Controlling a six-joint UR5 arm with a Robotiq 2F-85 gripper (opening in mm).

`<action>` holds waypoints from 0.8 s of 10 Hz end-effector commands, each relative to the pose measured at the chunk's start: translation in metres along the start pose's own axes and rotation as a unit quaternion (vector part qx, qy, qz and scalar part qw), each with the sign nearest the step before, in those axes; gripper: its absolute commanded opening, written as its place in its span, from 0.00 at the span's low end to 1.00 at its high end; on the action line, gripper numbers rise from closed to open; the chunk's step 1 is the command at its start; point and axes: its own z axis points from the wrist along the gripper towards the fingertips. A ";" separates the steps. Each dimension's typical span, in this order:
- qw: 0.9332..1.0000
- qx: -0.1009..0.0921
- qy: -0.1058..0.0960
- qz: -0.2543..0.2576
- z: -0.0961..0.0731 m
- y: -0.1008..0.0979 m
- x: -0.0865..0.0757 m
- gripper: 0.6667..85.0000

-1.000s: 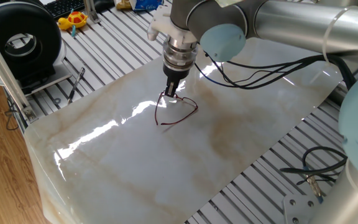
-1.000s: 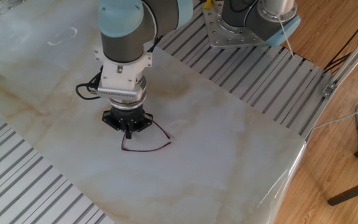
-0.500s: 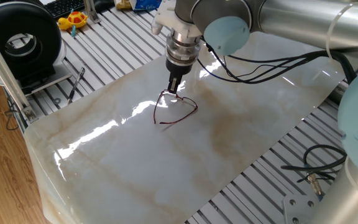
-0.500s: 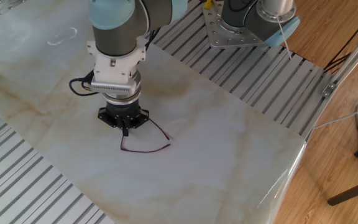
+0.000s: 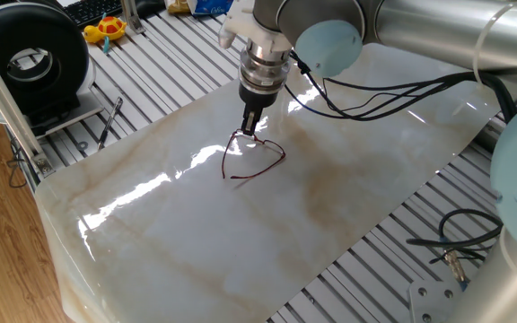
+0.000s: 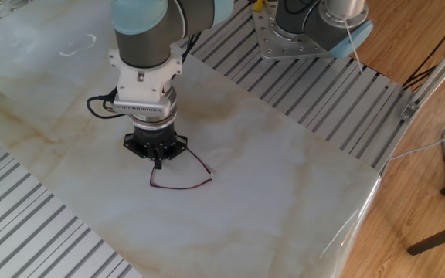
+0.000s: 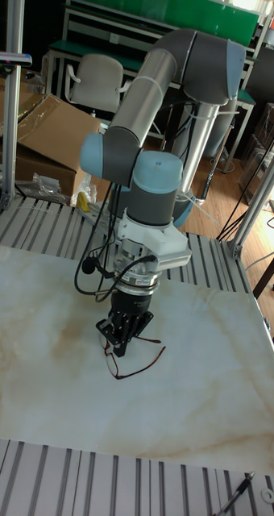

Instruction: Unfold the leg of the glasses (with one hand)

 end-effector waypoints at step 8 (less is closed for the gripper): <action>1.000 0.003 -0.007 0.001 0.010 0.000 -0.006 0.01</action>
